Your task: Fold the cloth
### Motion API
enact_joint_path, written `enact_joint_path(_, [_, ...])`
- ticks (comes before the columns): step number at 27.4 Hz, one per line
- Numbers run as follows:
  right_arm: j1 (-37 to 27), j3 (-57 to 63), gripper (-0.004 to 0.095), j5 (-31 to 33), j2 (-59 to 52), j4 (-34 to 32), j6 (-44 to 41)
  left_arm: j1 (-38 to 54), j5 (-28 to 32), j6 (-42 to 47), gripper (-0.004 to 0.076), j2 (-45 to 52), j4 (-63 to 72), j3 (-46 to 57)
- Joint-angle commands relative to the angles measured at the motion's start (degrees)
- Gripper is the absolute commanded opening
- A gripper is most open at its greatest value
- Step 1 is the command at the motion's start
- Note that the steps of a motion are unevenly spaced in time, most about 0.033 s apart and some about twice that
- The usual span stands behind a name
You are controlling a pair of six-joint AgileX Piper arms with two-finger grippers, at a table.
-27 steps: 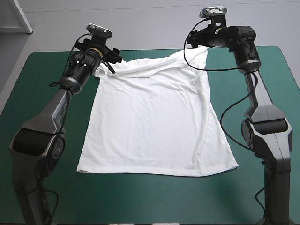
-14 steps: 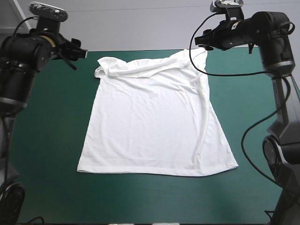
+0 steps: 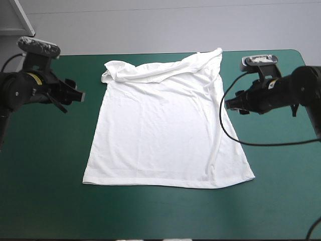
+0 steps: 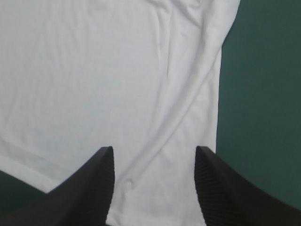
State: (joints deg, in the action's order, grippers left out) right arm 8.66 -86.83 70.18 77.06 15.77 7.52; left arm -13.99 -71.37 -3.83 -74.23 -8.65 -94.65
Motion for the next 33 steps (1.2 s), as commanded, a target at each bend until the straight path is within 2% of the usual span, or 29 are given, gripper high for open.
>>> enact_joint_path(1, [-0.4,6.1,0.0486,-2.6,-7.5,0.4,1.9,-0.1,-2.3,0.1,0.0489,3.1,2.5,9.0])
enact_joint_path(7, [-0.4,17.0,0.0486,-2.6,-14.2,-1.4,1.8,-0.1,-1.1,0.1,0.0489,3.7,3.8,28.2])
enact_joint_path(16, [-0.4,25.1,0.0486,-2.6,-18.7,-2.5,1.4,-0.1,12.1,2.2,0.0487,3.7,5.1,46.0])
enact_joint_path(22, [-0.4,27.1,0.0486,-2.6,-19.3,-2.3,1.4,-0.1,18.7,2.2,0.0487,2.6,8.6,50.1])
enact_joint_path(27, [-0.4,27.1,0.0486,-2.6,-19.3,-3.4,1.4,-0.1,19.6,2.2,0.0487,-1.3,9.6,50.2])
enact_joint_path(30, [-0.4,27.1,0.0486,-3.8,-19.2,-8.3,-1.2,-0.1,19.2,1.8,0.0487,-5.0,13.8,50.3])
enact_joint_path(33, [-0.4,27.1,0.0486,-5.2,-18.2,-9.0,-1.3,-0.1,19.4,0.6,0.0433,-6.1,15.2,50.8])
